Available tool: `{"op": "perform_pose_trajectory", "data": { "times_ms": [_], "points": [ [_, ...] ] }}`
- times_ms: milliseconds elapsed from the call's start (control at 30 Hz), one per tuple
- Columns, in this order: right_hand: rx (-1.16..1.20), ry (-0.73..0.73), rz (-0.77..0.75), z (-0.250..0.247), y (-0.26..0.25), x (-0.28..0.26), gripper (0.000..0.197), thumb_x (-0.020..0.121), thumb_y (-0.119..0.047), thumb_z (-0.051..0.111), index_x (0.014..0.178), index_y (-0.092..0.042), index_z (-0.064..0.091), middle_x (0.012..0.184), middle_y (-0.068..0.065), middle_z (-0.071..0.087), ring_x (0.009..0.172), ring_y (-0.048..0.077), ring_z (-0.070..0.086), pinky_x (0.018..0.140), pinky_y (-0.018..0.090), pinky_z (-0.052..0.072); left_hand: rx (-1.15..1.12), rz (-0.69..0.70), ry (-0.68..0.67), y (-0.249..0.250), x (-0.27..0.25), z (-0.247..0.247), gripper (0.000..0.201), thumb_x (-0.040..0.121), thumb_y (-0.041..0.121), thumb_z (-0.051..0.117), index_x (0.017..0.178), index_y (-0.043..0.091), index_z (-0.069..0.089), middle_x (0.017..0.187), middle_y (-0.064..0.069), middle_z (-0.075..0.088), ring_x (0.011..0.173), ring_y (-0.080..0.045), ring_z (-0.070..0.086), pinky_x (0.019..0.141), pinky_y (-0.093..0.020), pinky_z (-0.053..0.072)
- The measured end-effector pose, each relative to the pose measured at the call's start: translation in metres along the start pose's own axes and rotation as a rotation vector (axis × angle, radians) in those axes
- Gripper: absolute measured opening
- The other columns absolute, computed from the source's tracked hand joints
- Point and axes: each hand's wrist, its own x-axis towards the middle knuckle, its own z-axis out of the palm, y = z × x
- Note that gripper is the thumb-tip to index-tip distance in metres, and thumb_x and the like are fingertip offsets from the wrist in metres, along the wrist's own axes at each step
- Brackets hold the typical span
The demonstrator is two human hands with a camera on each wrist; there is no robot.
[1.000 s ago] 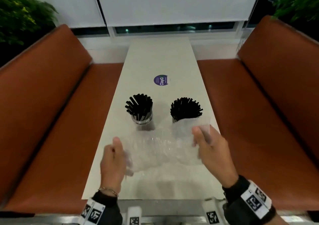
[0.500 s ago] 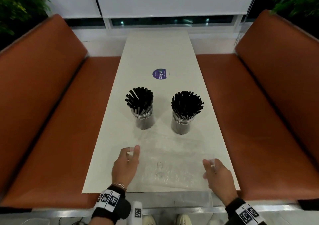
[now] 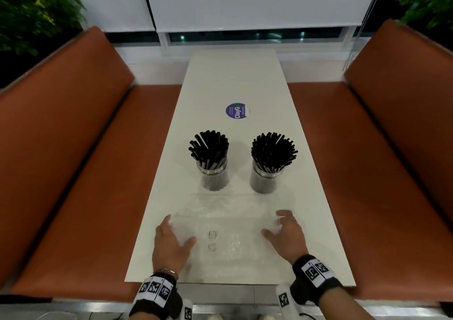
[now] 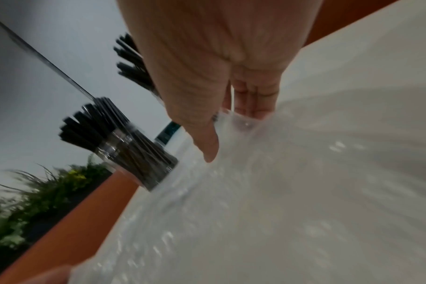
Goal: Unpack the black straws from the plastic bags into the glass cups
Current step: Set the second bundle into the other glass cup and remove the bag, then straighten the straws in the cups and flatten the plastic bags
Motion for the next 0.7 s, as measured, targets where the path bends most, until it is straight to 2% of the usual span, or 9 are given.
{"op": "perform_pose_trajectory", "data": {
  "times_ms": [100, 233, 367, 500, 533, 567, 600, 633, 700],
  "points": [
    [0.051, 0.101, -0.046, -0.019, -0.02, -0.001, 0.104, 0.068, -0.044, 0.095, 0.15, -0.015, 0.038, 0.143, 0.008, 0.056, 0.128, 0.028, 0.059, 0.106, 0.041, 0.052, 0.151, 0.027, 0.089, 0.018, -0.005, -0.019, 0.111, 0.07, 0.05, 0.089, 0.158, 0.02, 0.027, 0.151, -0.012, 0.046, 0.137, -0.033, 0.047, 0.114, -0.051, 0.041],
    [0.145, 0.237, -0.172, -0.049, -0.061, -0.004, 0.123, 0.065, -0.054, 0.094, 0.159, -0.016, 0.025, 0.159, 0.005, 0.041, 0.14, 0.025, 0.05, 0.114, 0.046, 0.048, 0.062, 0.27, 0.181, 0.072, -0.014, -0.022, 0.092, 0.074, 0.048, 0.087, 0.15, 0.025, 0.041, 0.143, -0.002, 0.051, 0.129, -0.022, 0.051, 0.111, -0.044, 0.044],
    [0.284, 0.254, -0.226, -0.069, -0.104, 0.007, 0.141, 0.058, -0.056, 0.097, 0.164, -0.017, 0.012, 0.17, 0.001, 0.026, 0.153, 0.019, 0.033, 0.124, 0.038, 0.034, -0.206, 0.455, -0.076, 0.139, -0.009, 0.01, 0.086, 0.078, 0.034, 0.089, 0.15, 0.027, 0.04, 0.141, 0.009, 0.053, 0.117, -0.008, 0.057, 0.1, -0.032, 0.055],
    [0.334, 0.214, -0.216, -0.069, -0.129, 0.028, 0.153, 0.056, -0.052, 0.1, 0.166, -0.015, 0.0, 0.174, 0.004, 0.013, 0.159, 0.021, 0.02, 0.123, 0.03, 0.022, -0.167, 0.437, -0.272, 0.193, 0.022, 0.048, 0.114, 0.07, 0.032, 0.096, 0.16, 0.018, 0.027, 0.158, 0.002, 0.043, 0.139, -0.016, 0.049, 0.115, -0.04, 0.048],
    [0.336, 0.212, -0.209, -0.067, -0.133, 0.034, 0.155, 0.055, -0.05, 0.101, 0.166, -0.015, -0.003, 0.174, 0.005, 0.012, 0.16, 0.021, 0.019, 0.124, 0.032, 0.023, -0.152, 0.452, -0.275, 0.204, 0.031, 0.055, 0.109, 0.071, 0.029, 0.096, 0.158, 0.017, 0.032, 0.157, 0.0, 0.046, 0.14, -0.018, 0.05, 0.115, -0.04, 0.048],
    [0.335, 0.217, -0.206, -0.064, -0.136, 0.04, 0.157, 0.054, -0.049, 0.102, 0.165, -0.016, -0.004, 0.174, 0.005, 0.013, 0.159, 0.022, 0.02, 0.125, 0.033, 0.025, -0.098, 0.568, -0.259, 0.212, 0.041, 0.061, 0.087, 0.078, 0.026, 0.091, 0.152, 0.016, 0.045, 0.149, -0.003, 0.056, 0.134, -0.02, 0.058, 0.109, -0.037, 0.052],
    [0.33, 0.228, -0.206, -0.061, -0.138, 0.045, 0.158, 0.053, -0.049, 0.102, 0.165, -0.017, -0.004, 0.173, 0.005, 0.014, 0.159, 0.022, 0.022, 0.125, 0.034, 0.026, -0.159, 0.639, -0.29, 0.224, 0.046, 0.06, 0.051, 0.092, 0.026, 0.079, 0.139, 0.016, 0.063, 0.134, -0.006, 0.069, 0.121, -0.021, 0.069, 0.099, -0.033, 0.057],
    [0.325, 0.239, -0.211, -0.059, -0.139, 0.05, 0.158, 0.052, -0.048, 0.102, 0.165, -0.019, -0.003, 0.172, 0.005, 0.015, 0.158, 0.022, 0.022, 0.125, 0.035, 0.027, -0.377, 0.665, -0.38, 0.236, 0.051, 0.06, 0.028, 0.102, 0.031, 0.063, 0.123, 0.018, 0.075, 0.118, -0.006, 0.077, 0.107, -0.02, 0.075, 0.089, -0.032, 0.061],
    [0.313, 0.258, -0.236, -0.055, -0.14, 0.059, 0.154, 0.053, -0.047, 0.102, 0.164, -0.023, -0.001, 0.172, 0.003, 0.015, 0.158, 0.021, 0.021, 0.124, 0.033, 0.025, -0.793, 0.592, -0.476, 0.249, 0.056, 0.061, 0.037, 0.102, 0.041, 0.051, 0.116, 0.016, 0.075, 0.108, -0.004, 0.078, 0.101, -0.022, 0.076, 0.085, -0.032, 0.062]
  ]
}}
